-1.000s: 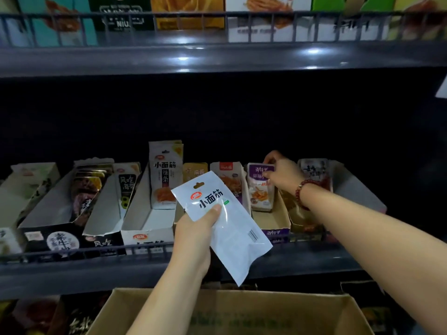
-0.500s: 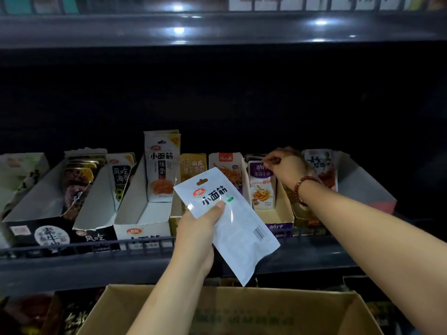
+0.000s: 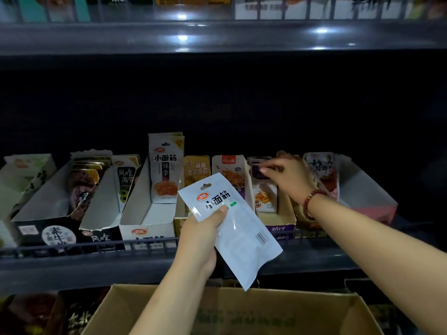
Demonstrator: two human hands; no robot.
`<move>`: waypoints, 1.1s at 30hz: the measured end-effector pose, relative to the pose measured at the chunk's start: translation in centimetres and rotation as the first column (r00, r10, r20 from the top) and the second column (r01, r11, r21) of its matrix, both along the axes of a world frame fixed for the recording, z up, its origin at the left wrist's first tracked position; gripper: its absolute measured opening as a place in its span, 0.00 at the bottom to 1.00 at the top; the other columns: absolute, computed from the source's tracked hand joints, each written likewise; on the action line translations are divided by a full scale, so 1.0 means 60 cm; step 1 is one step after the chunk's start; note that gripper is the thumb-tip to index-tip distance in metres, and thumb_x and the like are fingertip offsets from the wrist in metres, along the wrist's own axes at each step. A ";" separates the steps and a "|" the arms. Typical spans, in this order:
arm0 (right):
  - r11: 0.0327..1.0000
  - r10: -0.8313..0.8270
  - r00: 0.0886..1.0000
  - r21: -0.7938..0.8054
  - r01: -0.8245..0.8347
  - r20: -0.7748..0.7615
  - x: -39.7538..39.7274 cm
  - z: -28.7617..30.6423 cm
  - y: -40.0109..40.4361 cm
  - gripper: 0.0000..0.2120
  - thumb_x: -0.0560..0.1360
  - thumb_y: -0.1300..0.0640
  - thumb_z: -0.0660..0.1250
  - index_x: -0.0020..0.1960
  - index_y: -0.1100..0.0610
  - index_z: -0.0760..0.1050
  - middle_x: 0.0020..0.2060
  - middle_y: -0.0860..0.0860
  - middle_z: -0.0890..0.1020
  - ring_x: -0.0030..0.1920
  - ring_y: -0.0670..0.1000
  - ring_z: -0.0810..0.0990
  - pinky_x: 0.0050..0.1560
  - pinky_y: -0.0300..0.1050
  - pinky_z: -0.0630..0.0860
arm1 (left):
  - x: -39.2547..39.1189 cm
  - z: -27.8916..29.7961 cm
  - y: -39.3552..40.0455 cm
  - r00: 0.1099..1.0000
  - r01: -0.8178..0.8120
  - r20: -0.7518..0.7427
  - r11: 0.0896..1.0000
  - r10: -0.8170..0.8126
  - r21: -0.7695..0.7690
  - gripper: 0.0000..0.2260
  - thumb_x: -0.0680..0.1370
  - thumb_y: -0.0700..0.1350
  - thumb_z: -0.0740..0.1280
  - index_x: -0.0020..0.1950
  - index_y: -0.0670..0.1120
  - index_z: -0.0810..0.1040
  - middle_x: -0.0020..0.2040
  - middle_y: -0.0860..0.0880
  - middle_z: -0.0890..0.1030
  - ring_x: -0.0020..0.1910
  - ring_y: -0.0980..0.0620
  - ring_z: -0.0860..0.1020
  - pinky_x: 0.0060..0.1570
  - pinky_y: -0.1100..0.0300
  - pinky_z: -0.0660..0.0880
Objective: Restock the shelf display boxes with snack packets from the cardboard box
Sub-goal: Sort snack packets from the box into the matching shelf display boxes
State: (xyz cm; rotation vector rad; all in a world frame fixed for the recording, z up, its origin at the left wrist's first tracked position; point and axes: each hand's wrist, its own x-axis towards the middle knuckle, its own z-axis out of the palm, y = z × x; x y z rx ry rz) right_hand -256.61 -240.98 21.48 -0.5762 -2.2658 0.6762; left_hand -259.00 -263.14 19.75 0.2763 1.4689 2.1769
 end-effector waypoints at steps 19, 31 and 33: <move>0.704 0.437 0.861 -0.497 -0.507 -0.260 0.075 0.040 -0.282 0.12 0.79 0.59 0.61 0.55 0.45 0.79 0.47 0.45 0.85 0.49 0.46 0.83 0.47 0.40 0.80 | -0.018 0.072 -0.126 0.962 0.107 -0.254 0.994 -0.105 -0.006 0.12 0.80 0.44 0.61 0.60 0.40 0.77 0.51 0.45 0.83 0.51 0.47 0.81 0.50 0.56 0.78; 0.882 0.317 0.946 -0.346 -0.321 -0.069 -0.054 0.030 -0.300 0.24 0.80 0.58 0.60 0.75 0.52 0.61 0.66 0.50 0.74 0.59 0.48 0.76 0.54 0.37 0.75 | -0.272 0.173 -0.138 0.849 -0.412 -0.423 0.898 0.317 -0.153 0.04 0.79 0.35 0.66 0.52 0.41 0.77 0.38 0.42 0.81 0.27 0.54 0.78 0.26 0.62 0.73; 0.949 0.300 0.953 -0.122 -0.292 0.053 -0.062 0.007 -0.301 0.25 0.80 0.55 0.60 0.75 0.49 0.59 0.69 0.48 0.70 0.65 0.46 0.71 0.64 0.40 0.69 | -0.301 0.177 -0.131 0.804 -0.461 -0.466 0.883 0.371 -0.093 0.07 0.78 0.35 0.66 0.55 0.42 0.77 0.51 0.40 0.82 0.40 0.46 0.80 0.38 0.55 0.78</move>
